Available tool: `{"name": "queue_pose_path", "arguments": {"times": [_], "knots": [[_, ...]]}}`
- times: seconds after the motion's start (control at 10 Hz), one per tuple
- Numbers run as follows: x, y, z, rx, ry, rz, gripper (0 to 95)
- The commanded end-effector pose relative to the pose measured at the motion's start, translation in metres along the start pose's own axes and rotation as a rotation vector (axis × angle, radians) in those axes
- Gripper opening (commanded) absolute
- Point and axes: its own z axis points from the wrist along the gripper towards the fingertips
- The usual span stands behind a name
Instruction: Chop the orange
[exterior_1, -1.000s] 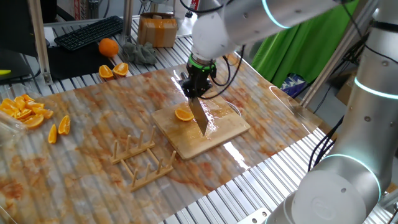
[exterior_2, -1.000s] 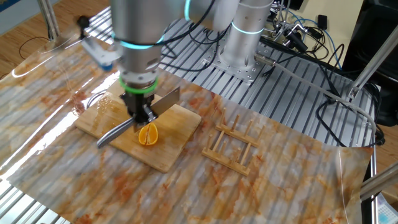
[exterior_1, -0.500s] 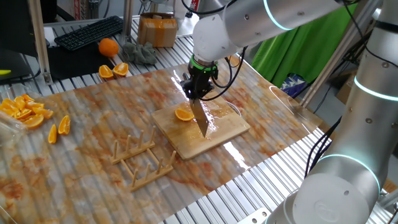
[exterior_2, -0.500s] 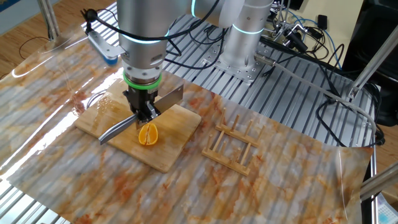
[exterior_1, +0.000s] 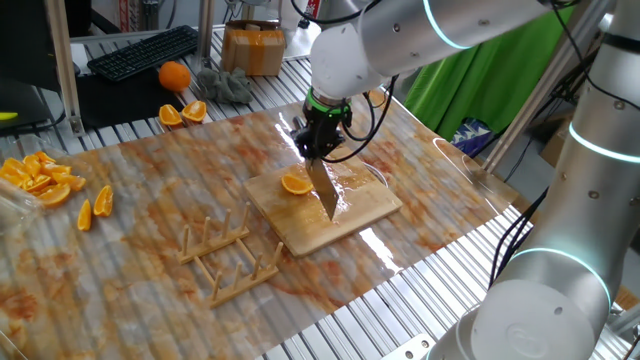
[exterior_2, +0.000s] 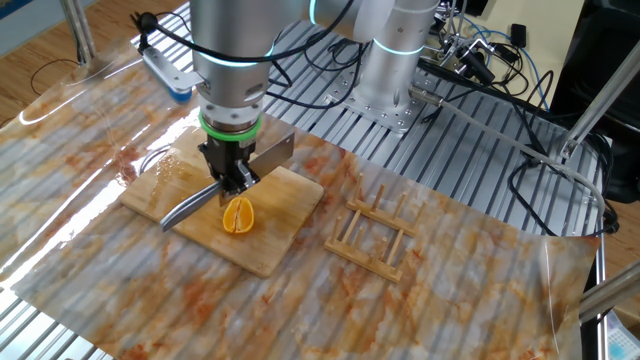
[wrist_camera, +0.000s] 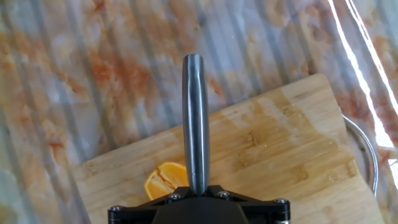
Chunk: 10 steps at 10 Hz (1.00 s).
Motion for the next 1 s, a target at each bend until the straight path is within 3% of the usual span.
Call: {"name": "queue_pose_path", "arguments": {"times": [0.1, 0.4, 0.6, 1.0], "knots": [[-0.002, 0.000, -0.001, 0.005, 0.004, -0.070, 0.0], [-0.006, 0.004, -0.004, -0.025, 0.044, -0.191, 0.0], [-0.008, 0.012, -0.003, -0.013, 0.046, -0.261, 0.0], [-0.014, 0.029, -0.002, -0.002, 0.061, -0.323, 0.0]]}}
